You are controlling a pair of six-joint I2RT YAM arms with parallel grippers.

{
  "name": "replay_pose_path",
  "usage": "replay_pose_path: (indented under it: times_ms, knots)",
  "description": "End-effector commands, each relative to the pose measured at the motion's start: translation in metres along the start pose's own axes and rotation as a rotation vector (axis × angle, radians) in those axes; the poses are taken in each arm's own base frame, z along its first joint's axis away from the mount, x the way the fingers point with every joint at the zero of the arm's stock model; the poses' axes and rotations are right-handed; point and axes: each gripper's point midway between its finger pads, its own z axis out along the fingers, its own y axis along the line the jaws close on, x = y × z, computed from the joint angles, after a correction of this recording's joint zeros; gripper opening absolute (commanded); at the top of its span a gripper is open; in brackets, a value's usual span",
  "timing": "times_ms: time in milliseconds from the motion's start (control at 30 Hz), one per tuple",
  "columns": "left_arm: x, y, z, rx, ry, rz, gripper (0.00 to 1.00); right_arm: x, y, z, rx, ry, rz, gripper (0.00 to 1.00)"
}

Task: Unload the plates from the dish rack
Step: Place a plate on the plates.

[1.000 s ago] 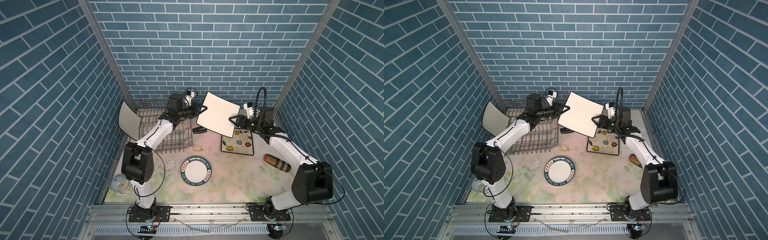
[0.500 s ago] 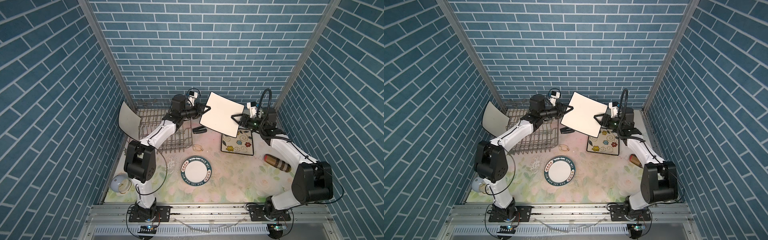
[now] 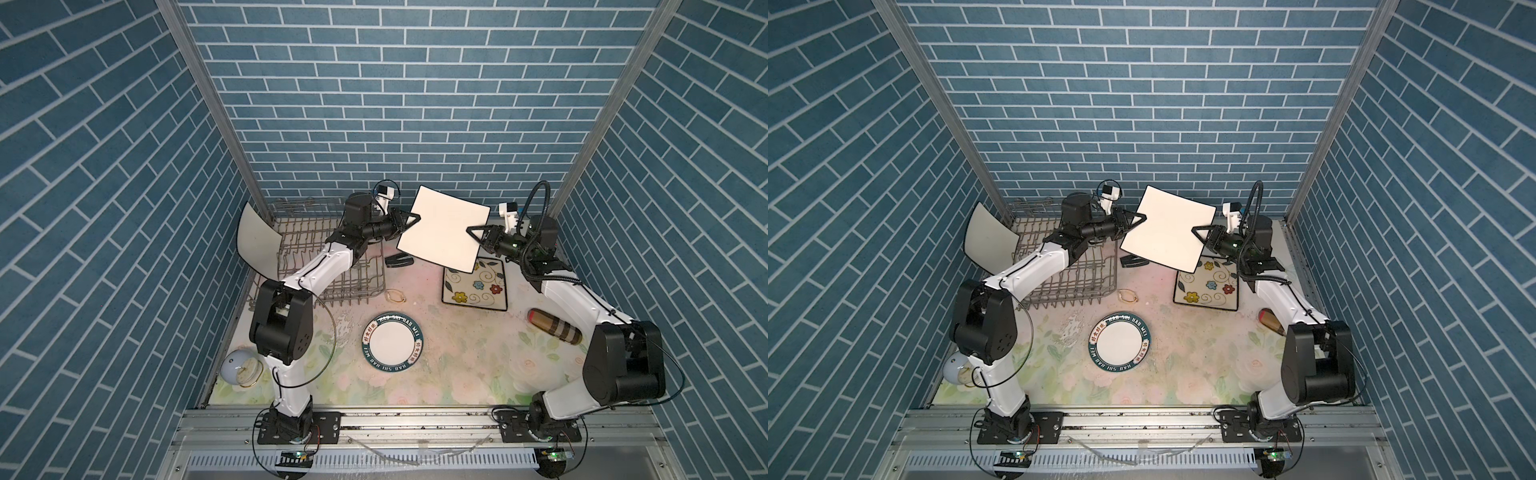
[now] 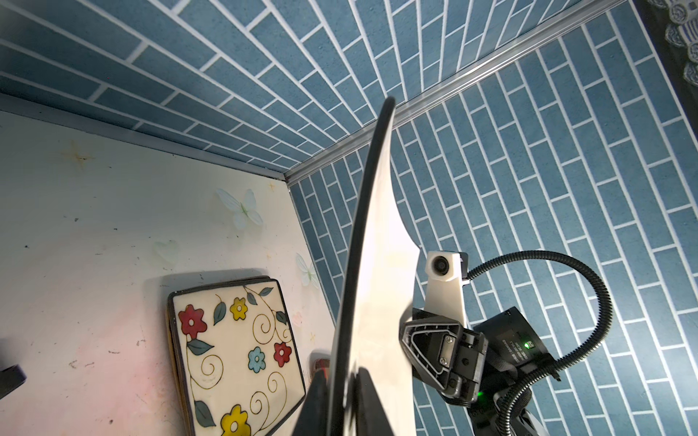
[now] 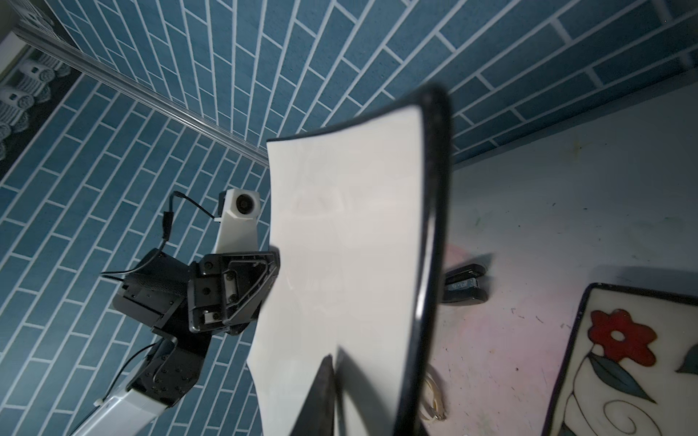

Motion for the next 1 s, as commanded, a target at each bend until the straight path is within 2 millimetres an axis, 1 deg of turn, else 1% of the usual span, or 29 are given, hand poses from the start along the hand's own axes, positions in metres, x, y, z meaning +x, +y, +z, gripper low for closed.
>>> replay_pose_path:
  times_ms: [0,233,367,433,600,700,867,967]
  knots:
    - [0.002,-0.047,0.003,0.141,0.01,0.088,0.02,0.009,0.0,0.005,-0.032,0.009,-0.062,0.17]
    - [0.008,-0.047,0.009,0.146,0.026,0.088,0.08,0.004,-0.001,0.005,-0.061,-0.004,-0.032,0.1]
    - [0.009,-0.044,0.01,0.135,0.028,0.091,0.18,-0.001,-0.008,0.001,-0.053,-0.008,-0.014,0.07]
    - [0.009,-0.042,0.01,0.126,0.033,0.1,0.25,-0.004,-0.014,-0.005,-0.037,-0.008,0.003,0.06]
    - [0.007,-0.043,0.011,0.116,0.042,0.124,0.34,-0.005,-0.031,-0.019,0.009,0.01,0.019,0.03]
    - [0.005,-0.044,0.013,0.121,0.047,0.129,0.36,-0.004,-0.039,-0.026,0.032,0.019,0.023,0.02]
    - [0.003,-0.042,0.012,0.118,0.05,0.133,0.38,-0.004,-0.043,-0.035,0.043,0.029,0.03,0.0]
    - [0.001,-0.038,0.01,0.108,0.054,0.142,0.4,0.0,-0.044,-0.04,0.047,0.057,0.016,0.0]
